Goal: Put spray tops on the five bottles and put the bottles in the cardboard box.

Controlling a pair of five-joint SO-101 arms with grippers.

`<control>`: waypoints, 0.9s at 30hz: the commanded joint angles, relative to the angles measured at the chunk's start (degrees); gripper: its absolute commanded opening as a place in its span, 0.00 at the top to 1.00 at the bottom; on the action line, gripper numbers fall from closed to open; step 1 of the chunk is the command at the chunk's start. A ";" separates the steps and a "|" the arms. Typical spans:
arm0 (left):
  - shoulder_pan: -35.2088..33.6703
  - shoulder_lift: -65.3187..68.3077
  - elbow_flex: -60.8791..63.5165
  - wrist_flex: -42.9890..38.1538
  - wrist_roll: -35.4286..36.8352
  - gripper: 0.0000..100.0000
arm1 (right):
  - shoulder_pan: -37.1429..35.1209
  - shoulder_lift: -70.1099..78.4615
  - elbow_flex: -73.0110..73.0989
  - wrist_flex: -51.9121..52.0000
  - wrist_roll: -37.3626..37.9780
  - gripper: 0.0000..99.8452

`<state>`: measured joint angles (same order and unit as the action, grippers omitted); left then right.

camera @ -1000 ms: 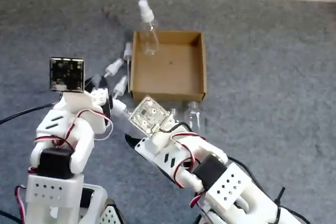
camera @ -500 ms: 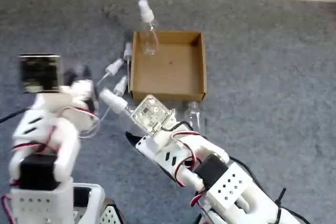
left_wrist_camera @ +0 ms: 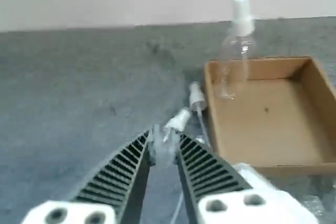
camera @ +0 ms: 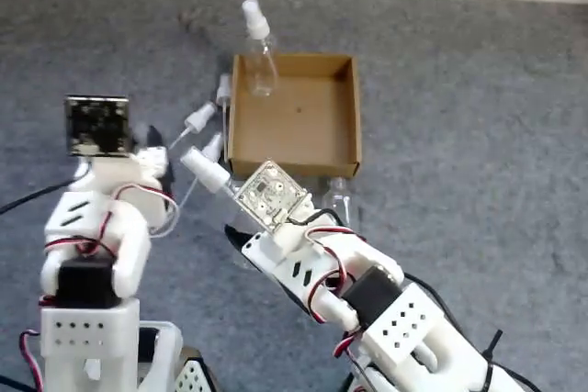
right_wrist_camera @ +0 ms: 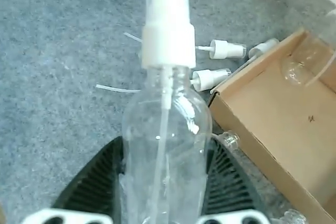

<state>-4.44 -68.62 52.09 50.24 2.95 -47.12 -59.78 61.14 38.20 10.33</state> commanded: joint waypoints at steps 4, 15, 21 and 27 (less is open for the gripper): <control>8.57 -0.22 -0.22 -0.26 -0.44 0.99 | 0.66 -1.71 -2.07 -0.04 0.09 1.00; 14.99 -0.84 -1.71 2.90 -3.69 0.99 | 0.66 -1.71 -2.07 -0.04 0.09 1.00; 4.26 -0.84 -12.97 8.62 -3.60 0.99 | 0.75 -1.71 -2.07 -0.04 0.09 1.00; -5.49 -0.22 -5.67 9.05 -3.69 0.99 | 0.75 -1.71 -2.07 -0.04 0.09 1.00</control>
<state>-6.02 -69.41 41.80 59.47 -0.31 -46.95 -59.87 61.14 38.20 10.33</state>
